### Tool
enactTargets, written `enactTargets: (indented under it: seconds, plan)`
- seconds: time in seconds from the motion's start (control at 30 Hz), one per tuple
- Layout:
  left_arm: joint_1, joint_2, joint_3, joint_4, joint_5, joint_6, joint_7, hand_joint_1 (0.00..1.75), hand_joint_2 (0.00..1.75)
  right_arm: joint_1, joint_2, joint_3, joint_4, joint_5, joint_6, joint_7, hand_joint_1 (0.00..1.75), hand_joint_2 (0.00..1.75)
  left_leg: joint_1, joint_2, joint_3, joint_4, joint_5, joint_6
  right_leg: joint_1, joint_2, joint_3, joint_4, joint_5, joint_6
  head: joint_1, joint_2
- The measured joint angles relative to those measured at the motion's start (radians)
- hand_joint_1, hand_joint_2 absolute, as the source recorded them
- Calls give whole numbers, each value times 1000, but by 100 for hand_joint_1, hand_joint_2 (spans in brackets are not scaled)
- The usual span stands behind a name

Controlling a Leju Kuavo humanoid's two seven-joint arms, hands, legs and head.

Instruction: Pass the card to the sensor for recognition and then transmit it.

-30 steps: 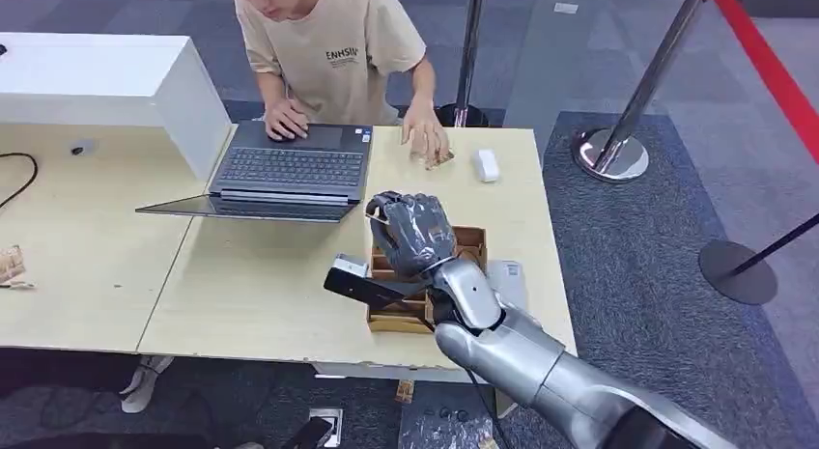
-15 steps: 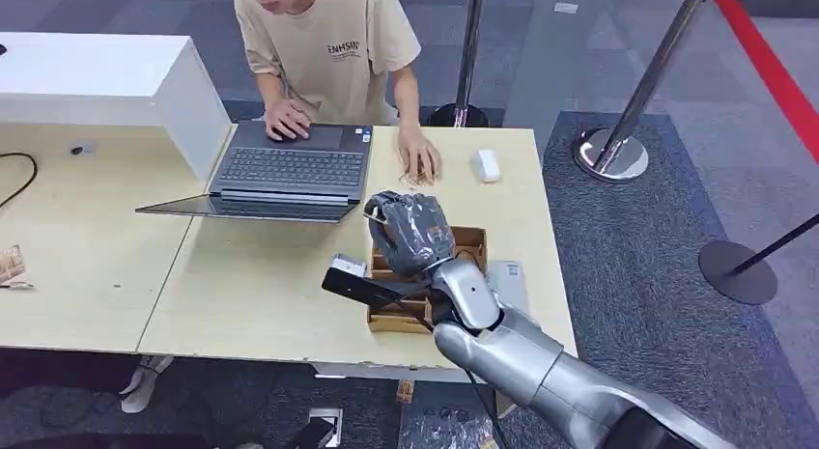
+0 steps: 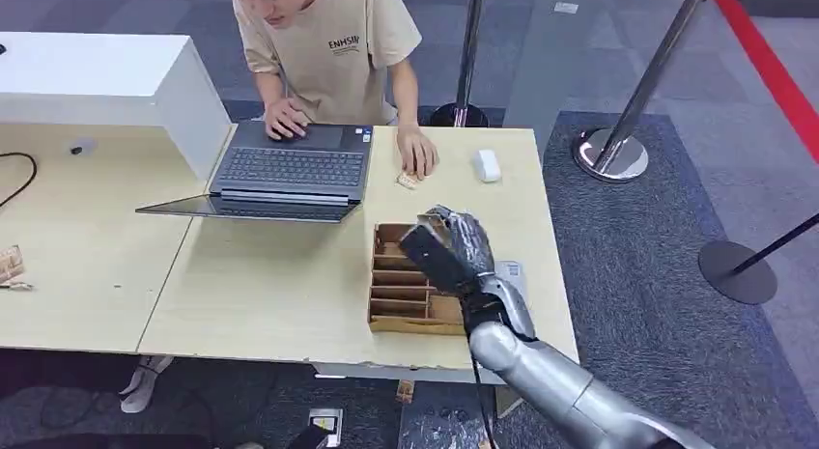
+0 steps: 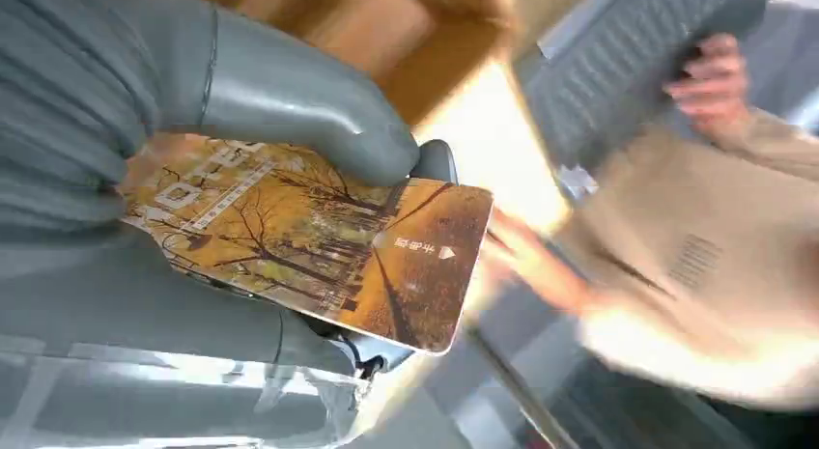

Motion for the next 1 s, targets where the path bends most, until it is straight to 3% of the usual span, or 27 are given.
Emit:
enactTargets:
  seconds: [0.03, 0.1, 0.27, 0.5, 1.0]
  plan:
    - [2, 0, 1, 0, 3, 6, -9, 0, 0, 25, -21, -44, 2, -139, 41, -53, 175, 175, 0, -1, 0, 0, 0, 0, 0, -2, 0, 0, 0, 0, 1, 0]
    - [8, 2, 2, 0, 4, 9, -13, 0, 0, 56, -57, -121, 2, -276, 84, -126, 175, 175, 0, -1, -1, 0, 0, 0, 0, -2, 0, 0, 0, 0, 0, 0]
    - [9, 2, 3, 0, 5, 13, -17, 0, 0, 125, -103, -242, 13, -323, 114, -137, 175, 175, 0, 0, -1, 0, 0, 0, 0, 0, 0, 0, 1, 1, 0, 0]
    - [9, 0, 4, 0, 6, 17, -13, 0, 0, 170, -131, -339, 51, -362, 114, -151, 175, 175, 0, 0, -1, 0, 0, 0, 0, 0, 0, 1, 0, 1, 0, 0]
    - [-9, 0, 4, 0, -14, -10, 18, 0, 0, 184, -139, -388, 119, -348, 149, -144, 175, 175, 0, 0, -1, 0, 0, 0, 0, 0, 0, 1, 0, 1, 0, 0]
